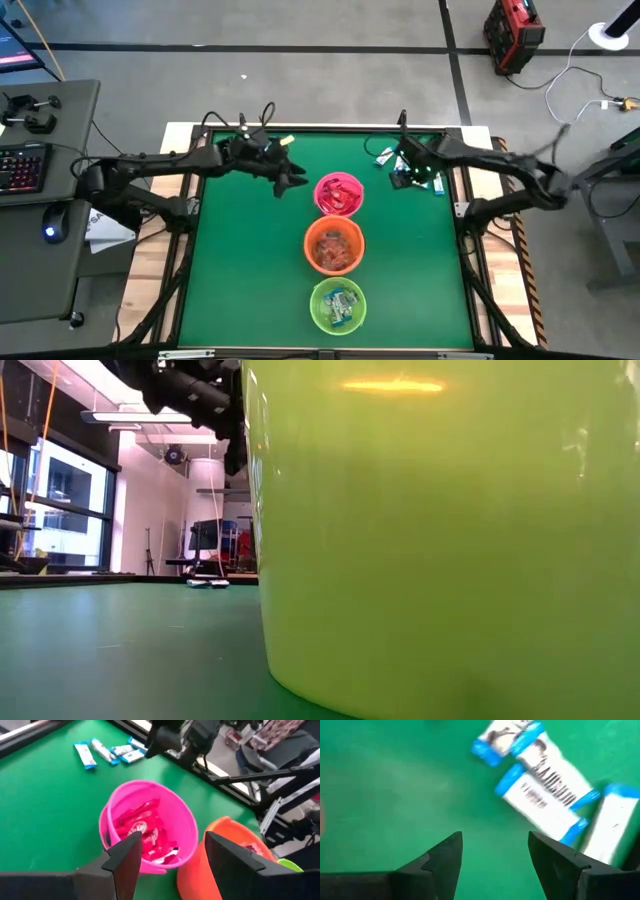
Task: Sort candy by brand, put in halloween buckets
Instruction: Put the white chocolate into the green bucket
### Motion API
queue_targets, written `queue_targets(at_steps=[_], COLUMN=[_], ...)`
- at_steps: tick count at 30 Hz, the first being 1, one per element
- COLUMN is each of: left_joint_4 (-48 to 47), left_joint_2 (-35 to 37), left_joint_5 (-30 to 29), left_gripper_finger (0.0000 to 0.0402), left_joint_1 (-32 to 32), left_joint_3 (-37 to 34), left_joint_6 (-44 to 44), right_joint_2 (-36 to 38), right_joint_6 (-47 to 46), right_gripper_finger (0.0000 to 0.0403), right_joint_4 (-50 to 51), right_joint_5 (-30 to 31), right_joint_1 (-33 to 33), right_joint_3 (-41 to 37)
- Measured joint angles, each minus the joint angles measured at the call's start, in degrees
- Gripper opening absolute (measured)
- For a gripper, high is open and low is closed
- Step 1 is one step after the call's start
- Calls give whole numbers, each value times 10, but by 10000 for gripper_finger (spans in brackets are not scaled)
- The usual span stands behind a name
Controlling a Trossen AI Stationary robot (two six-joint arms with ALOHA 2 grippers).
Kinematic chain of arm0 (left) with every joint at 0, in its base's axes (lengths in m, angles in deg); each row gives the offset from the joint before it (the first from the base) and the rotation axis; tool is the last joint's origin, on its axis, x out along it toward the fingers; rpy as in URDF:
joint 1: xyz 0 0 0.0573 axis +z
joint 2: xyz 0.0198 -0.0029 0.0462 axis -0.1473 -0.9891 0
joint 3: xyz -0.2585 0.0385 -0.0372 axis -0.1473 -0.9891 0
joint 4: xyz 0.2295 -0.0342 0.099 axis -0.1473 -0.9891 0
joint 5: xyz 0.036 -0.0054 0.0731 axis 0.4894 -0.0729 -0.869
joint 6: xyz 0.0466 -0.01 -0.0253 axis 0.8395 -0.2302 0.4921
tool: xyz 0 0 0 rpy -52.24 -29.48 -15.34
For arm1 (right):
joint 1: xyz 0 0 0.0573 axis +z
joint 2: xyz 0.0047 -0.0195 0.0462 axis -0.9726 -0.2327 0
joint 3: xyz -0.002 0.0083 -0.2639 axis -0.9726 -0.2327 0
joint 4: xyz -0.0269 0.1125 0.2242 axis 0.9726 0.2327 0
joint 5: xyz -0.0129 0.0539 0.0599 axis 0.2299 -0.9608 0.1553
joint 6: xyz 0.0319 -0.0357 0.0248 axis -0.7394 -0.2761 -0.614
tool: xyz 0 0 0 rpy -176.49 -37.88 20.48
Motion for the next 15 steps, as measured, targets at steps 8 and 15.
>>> queue_targets(at_steps=[8,15], left_joint_4=[9,11], left_joint_2=[0,0], left_joint_5=[51,56], left_gripper_finger=[207,207], left_joint_1=[32,44], left_joint_3=[-8,-8], left_joint_6=[37,35], right_joint_2=[-139,-210], right_joint_6=[197,306], right_gripper_finger=[220,220], right_joint_4=[16,47], right_joint_5=[11,56], right_joint_1=[-71,-75], right_joint_3=[47,54])
